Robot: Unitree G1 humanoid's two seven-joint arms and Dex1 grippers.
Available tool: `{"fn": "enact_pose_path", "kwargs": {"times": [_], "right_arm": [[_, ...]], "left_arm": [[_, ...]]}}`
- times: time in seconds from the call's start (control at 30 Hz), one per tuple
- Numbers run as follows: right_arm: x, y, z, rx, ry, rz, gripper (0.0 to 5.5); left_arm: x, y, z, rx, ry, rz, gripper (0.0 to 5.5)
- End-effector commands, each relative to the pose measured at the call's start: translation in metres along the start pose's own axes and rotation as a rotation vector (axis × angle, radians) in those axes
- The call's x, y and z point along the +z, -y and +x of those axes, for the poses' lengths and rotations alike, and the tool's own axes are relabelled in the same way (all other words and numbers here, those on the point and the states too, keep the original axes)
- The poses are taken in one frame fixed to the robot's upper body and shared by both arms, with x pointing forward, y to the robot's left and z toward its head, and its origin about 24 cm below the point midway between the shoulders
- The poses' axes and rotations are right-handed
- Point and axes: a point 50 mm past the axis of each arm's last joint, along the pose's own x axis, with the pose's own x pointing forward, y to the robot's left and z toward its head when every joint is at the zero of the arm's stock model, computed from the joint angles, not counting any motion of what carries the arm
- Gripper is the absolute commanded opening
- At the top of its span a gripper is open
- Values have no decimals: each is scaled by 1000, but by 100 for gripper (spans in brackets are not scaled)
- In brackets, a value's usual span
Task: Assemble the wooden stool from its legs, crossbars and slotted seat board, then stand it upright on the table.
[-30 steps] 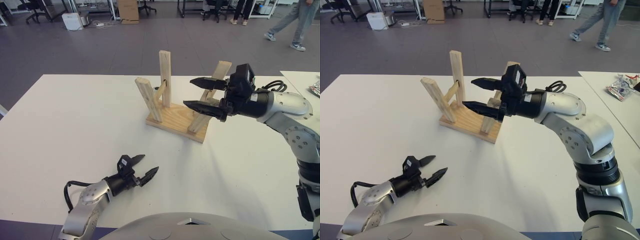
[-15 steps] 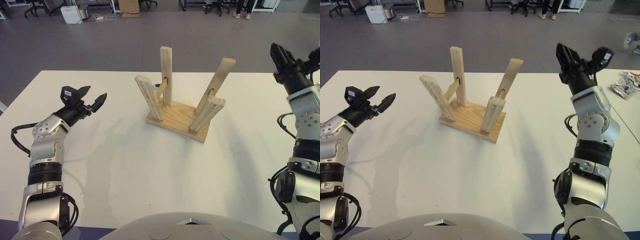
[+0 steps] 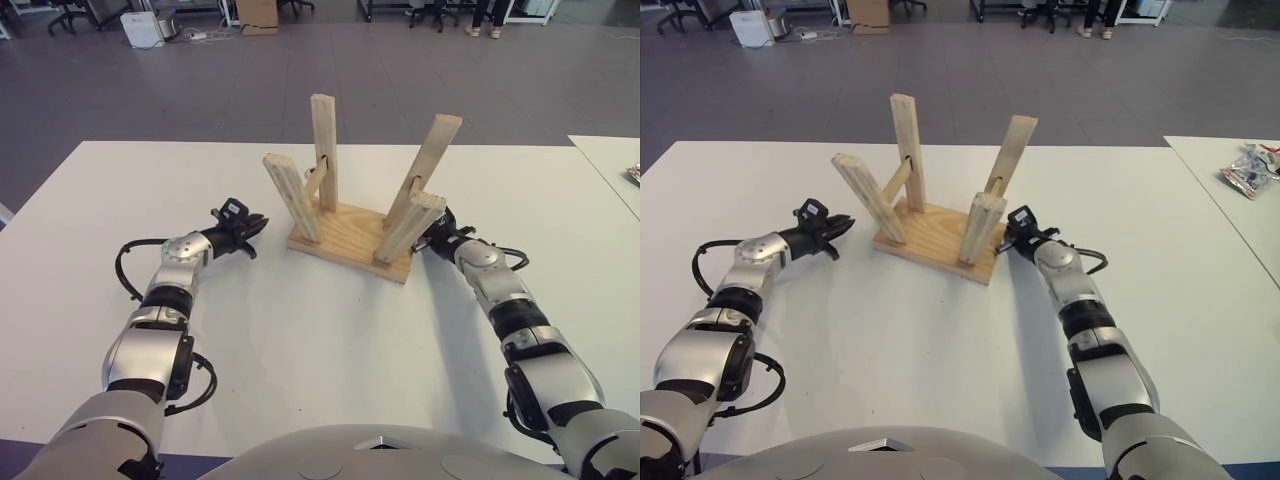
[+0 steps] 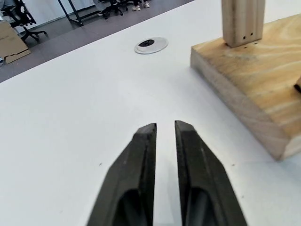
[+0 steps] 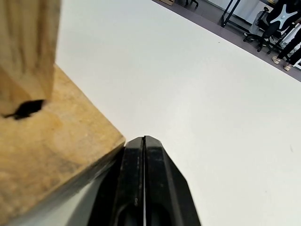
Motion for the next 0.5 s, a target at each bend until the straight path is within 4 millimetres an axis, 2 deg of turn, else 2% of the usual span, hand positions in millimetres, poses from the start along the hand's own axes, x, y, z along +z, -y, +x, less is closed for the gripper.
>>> {"fn": "enact_pose_path", "kwargs": {"times": [0.03, 0.13, 0.27, 0.4, 0.5], "right_arm": [[10, -3, 10, 32, 26, 3, 0], [18, -12, 13, 115, 104, 57, 0], [26, -31, 13, 247, 211, 109, 0], [27, -29, 12, 256, 225, 114, 0], [27, -29, 11, 260, 227, 113, 0]], "left_arm": [[8, 9, 9, -21, 67, -2, 2], [0, 20, -1, -92, 116, -35, 2], [-11, 36, -40, -205, 117, -79, 2], [-18, 63, -65, -200, 121, -155, 2], [-15, 60, -76, -139, 123, -166, 2]]}}
